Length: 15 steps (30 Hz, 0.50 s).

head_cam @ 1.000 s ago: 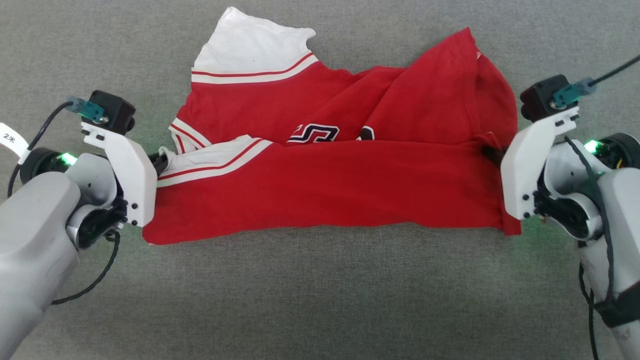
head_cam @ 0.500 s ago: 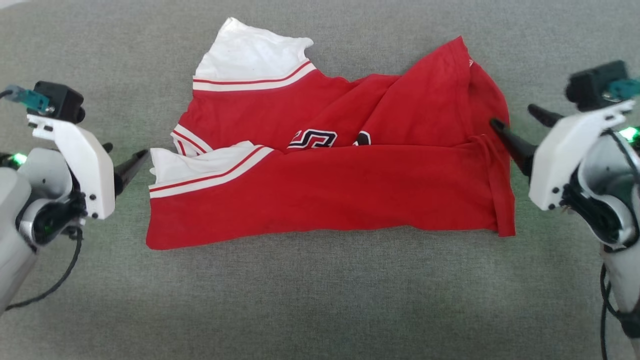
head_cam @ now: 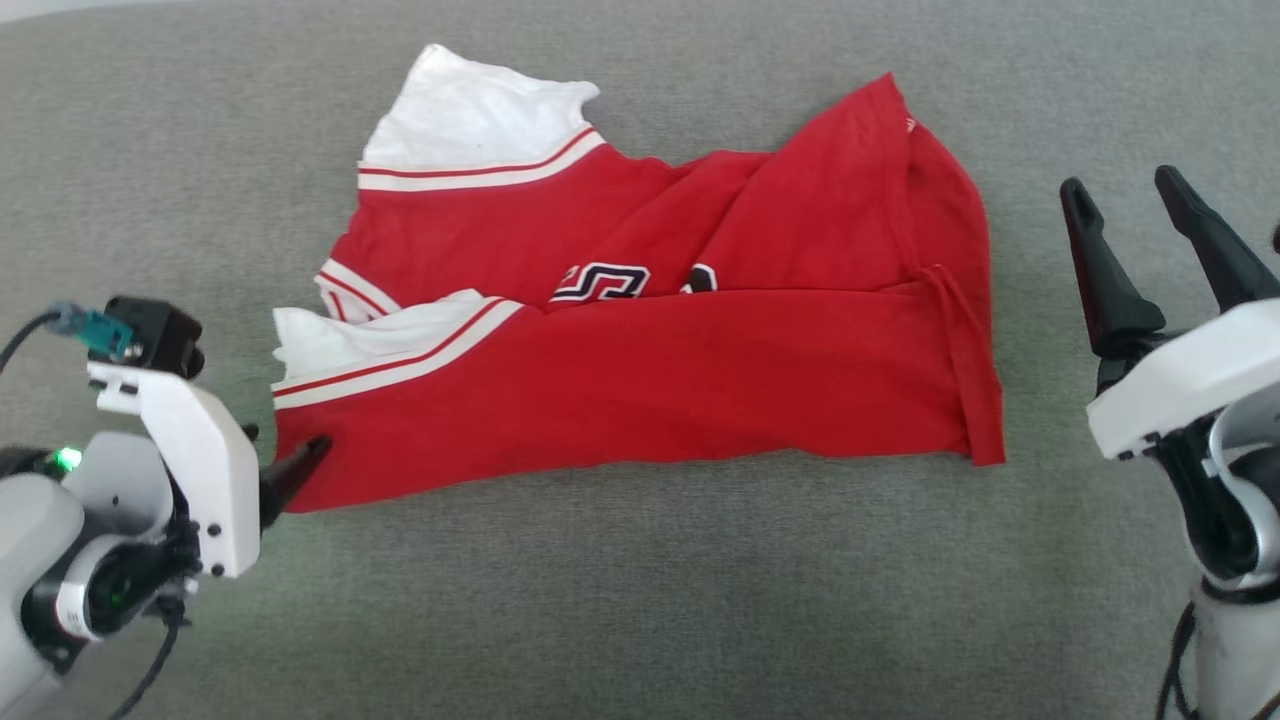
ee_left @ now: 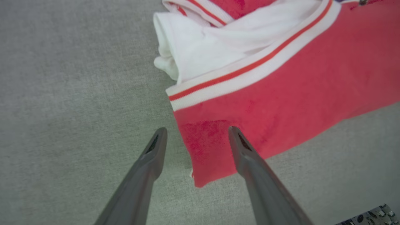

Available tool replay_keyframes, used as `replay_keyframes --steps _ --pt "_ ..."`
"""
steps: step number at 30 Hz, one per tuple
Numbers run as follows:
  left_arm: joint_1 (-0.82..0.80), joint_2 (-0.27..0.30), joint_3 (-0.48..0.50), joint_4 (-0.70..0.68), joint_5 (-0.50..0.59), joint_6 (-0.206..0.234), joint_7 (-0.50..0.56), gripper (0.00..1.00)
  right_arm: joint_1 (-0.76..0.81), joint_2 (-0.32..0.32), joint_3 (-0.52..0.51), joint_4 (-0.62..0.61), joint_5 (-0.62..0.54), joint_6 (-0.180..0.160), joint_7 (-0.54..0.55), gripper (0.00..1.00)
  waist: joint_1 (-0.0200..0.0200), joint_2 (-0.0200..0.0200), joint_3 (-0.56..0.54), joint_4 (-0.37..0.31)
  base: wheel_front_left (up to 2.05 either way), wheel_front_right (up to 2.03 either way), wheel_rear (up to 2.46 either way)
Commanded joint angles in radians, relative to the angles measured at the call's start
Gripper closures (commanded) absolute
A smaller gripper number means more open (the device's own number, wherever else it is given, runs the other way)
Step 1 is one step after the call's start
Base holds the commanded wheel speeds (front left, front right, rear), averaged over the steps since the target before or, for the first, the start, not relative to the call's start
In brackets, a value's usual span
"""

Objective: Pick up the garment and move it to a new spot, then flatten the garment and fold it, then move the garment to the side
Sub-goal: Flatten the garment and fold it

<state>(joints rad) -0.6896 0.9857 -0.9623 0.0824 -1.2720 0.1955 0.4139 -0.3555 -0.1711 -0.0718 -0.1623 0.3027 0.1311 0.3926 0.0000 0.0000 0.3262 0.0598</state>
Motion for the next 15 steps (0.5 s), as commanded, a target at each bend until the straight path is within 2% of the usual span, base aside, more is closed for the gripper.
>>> replay_keyframes --steps 1,5,10,13,14,15 --pt "0.027 0.007 0.004 -0.015 -0.018 0.022 0.002 0.0 0.023 0.03 -0.016 -0.028 -0.014 -0.001 -0.024 0.0 0.0 0.0 0.007 -0.016 0.0 0.0 0.0" --pt "0.056 -0.003 0.014 0.014 -0.059 0.041 -0.006 0.0 0.062 0.072 -0.045 -0.069 -0.033 -0.001 -0.045 0.0 0.0 0.0 0.018 -0.037 0.0 0.0 0.0" --pt "0.075 -0.031 0.014 0.072 -0.097 0.033 0.01 0.0 0.111 0.096 -0.064 -0.081 -0.029 -0.001 -0.027 0.0 0.0 0.0 0.029 -0.052 0.0 0.0 0.0" --pt "0.081 -0.06 0.005 0.117 -0.121 0.015 0.025 0.0 0.15 0.097 -0.034 -0.068 -0.01 -0.001 0.039 0.0 0.0 0.0 0.036 -0.06 0.0 0.0 0.0" --pt "0.079 -0.068 0.0 0.127 -0.123 0.005 0.032 0.48 0.161 0.09 -0.022 -0.061 -0.003 -0.001 0.069 0.0 0.0 0.0 0.037 -0.061 0.0 0.0 0.0" --pt "0.074 -0.075 -0.002 0.14 -0.122 -0.001 0.034 0.83 0.167 0.088 -0.015 -0.054 0.008 -0.001 0.097 0.0 0.0 0.0 0.039 -0.062 0.0 0.0 0.0"
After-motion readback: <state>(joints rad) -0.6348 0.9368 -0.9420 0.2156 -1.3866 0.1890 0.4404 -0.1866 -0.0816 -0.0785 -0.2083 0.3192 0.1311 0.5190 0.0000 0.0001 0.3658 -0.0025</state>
